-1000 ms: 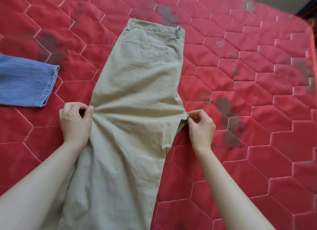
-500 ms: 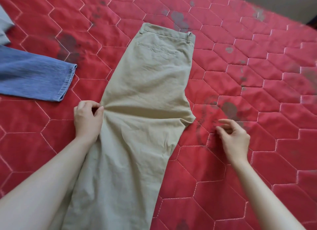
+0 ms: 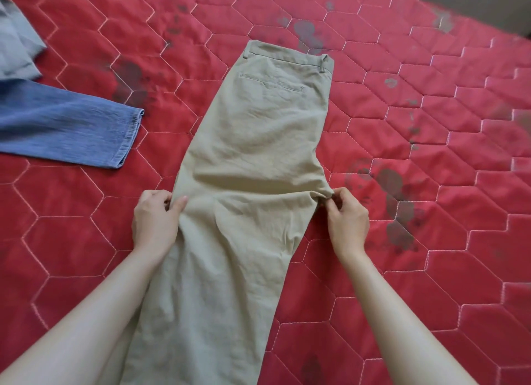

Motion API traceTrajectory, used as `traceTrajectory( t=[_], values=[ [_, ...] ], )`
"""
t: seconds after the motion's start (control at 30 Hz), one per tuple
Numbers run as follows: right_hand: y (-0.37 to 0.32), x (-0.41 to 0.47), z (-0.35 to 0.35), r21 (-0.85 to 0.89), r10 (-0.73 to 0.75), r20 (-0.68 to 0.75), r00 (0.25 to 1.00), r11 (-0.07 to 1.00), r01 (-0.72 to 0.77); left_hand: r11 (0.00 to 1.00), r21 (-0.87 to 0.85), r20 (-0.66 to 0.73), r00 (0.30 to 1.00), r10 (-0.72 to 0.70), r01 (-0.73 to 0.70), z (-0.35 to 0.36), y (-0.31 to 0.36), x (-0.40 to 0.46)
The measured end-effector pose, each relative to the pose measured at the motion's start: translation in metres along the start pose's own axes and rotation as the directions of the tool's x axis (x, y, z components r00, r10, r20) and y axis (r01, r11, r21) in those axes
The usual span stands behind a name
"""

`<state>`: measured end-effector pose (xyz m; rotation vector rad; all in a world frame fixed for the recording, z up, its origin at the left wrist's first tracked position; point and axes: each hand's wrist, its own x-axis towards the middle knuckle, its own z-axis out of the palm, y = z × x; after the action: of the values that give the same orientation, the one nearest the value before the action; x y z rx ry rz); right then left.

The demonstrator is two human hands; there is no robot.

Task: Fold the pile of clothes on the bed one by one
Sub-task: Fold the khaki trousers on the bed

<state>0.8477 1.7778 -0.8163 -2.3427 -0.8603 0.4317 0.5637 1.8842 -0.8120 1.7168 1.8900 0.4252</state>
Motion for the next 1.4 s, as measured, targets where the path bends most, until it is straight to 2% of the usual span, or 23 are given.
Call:
traceTrajectory(
  t=[0.07, 0.13, 0.23, 0.33, 0.4, 0.5, 0.57, 0.67, 0.73, 0.8, 0.9, 0.93, 1.03, 1.1, 1.17, 1.23, 1.3, 1.33, 1.37, 1.4],
  values=[
    [0.003, 0.008, -0.006, 0.021, -0.011, 0.023, 1.0, 1.0, 0.01, 1.0, -0.004, -0.002, 1.0, -0.006, 0.006, -0.002, -0.004, 0.003],
    [0.006, 0.014, -0.012, -0.022, 0.006, 0.062, 0.998, 1.0, -0.005, 1.0, 0.001, -0.023, 1.0, -0.019, 0.019, -0.003, -0.007, 0.006],
    [0.009, 0.015, -0.015, -0.075, 0.072, 0.085, 0.994, 0.995, -0.066, 0.999, 0.02, 0.015, 0.999, -0.037, 0.036, -0.005, -0.009, 0.009],
    [0.004, 0.012, -0.019, -0.089, 0.123, 0.155, 0.98, 0.99, -0.11, 0.995, 0.1, 0.042, 0.999, 0.014, -0.018, -0.006, -0.005, 0.008],
    [-0.004, 0.011, -0.024, -0.107, 0.111, 0.167, 0.98, 0.99, -0.093, 0.978, 0.184, 0.002, 0.995, 0.1, -0.098, -0.006, -0.002, 0.004],
    [-0.025, 0.007, -0.024, -0.15, -0.094, 0.028, 0.995, 0.984, 0.097, 0.889, 0.26, -0.024, 0.918, 0.395, -0.376, 0.004, 0.013, 0.002],
    [-0.051, 0.004, -0.008, -0.122, -0.26, 0.026, 0.965, 0.958, 0.261, 0.803, 0.277, 0.078, 0.845, 0.529, -0.528, 0.019, 0.029, 0.003],
    [-0.092, 0.005, 0.04, -0.099, -0.413, 0.222, 0.883, 0.891, 0.442, 0.736, 0.303, 0.254, 0.796, 0.55, -0.606, 0.046, 0.05, 0.007],
    [-0.097, 0.01, 0.068, -0.217, -0.448, 0.378, 0.811, 0.808, 0.548, 0.68, 0.364, 0.315, 0.771, 0.553, -0.636, 0.06, 0.051, 0.009],
    [-0.073, 0.023, 0.076, -0.361, -0.452, 0.458, 0.766, 0.692, 0.625, 0.619, 0.409, 0.353, 0.742, 0.57, -0.67, 0.07, 0.043, 0.006],
    [-0.031, 0.042, 0.06, -0.506, -0.442, 0.395, 0.805, 0.627, 0.593, 0.539, 0.415, 0.372, 0.677, 0.635, -0.733, 0.074, 0.027, 0.006],
    [-0.024, 0.044, 0.057, -0.537, -0.432, 0.372, 0.822, 0.622, 0.57, 0.535, 0.424, 0.362, 0.679, 0.639, -0.731, 0.072, 0.024, 0.011],
    [-0.028, 0.043, 0.059, -0.591, -0.363, 0.334, 0.87, 0.638, 0.494, 0.588, 0.444, 0.299, 0.731, 0.614, -0.676, 0.06, 0.02, 0.031],
    [-0.043, 0.047, 0.063, -0.587, -0.391, 0.289, 0.874, 0.649, 0.485, 0.626, 0.441, 0.274, 0.761, 0.588, -0.643, 0.057, 0.019, 0.036],
    [-0.067, 0.059, 0.07, -0.529, -0.525, 0.312, 0.792, 0.596, 0.604, 0.645, 0.429, 0.248, 0.769, 0.589, -0.632, 0.06, 0.017, 0.035],
    [-0.093, 0.074, 0.084, -0.428, -0.643, 0.461, 0.612, 0.443, 0.788, 0.646, 0.429, 0.237, 0.768, 0.594, -0.632, 0.062, 0.017, 0.033],
    [-0.105, 0.097, 0.098, -0.348, -0.63, 0.64, 0.44, 0.273, 0.897, 0.644, 0.436, 0.243, 0.772, 0.588, -0.628, 0.061, 0.017, 0.034],
    [-0.106, 0.116, 0.102, -0.346, -0.615, 0.667, 0.421, 0.244, 0.906, 0.648, 0.437, 0.247, 0.776, 0.581, -0.624, 0.06, 0.018, 0.035],
    [-0.106, 0.137, 0.103, -0.378, -0.603, 0.646, 0.469, 0.281, 0.882, 0.651, 0.434, 0.252, 0.778, 0.575, -0.622, 0.06, 0.018, 0.035],
    [-0.106, 0.159, 0.102, -0.428, -0.582, 0.583, 0.568, 0.374, 0.823, 0.654, 0.433, 0.255, 0.78, 0.571, -0.62, 0.06, 0.017, 0.035]
  ],
)
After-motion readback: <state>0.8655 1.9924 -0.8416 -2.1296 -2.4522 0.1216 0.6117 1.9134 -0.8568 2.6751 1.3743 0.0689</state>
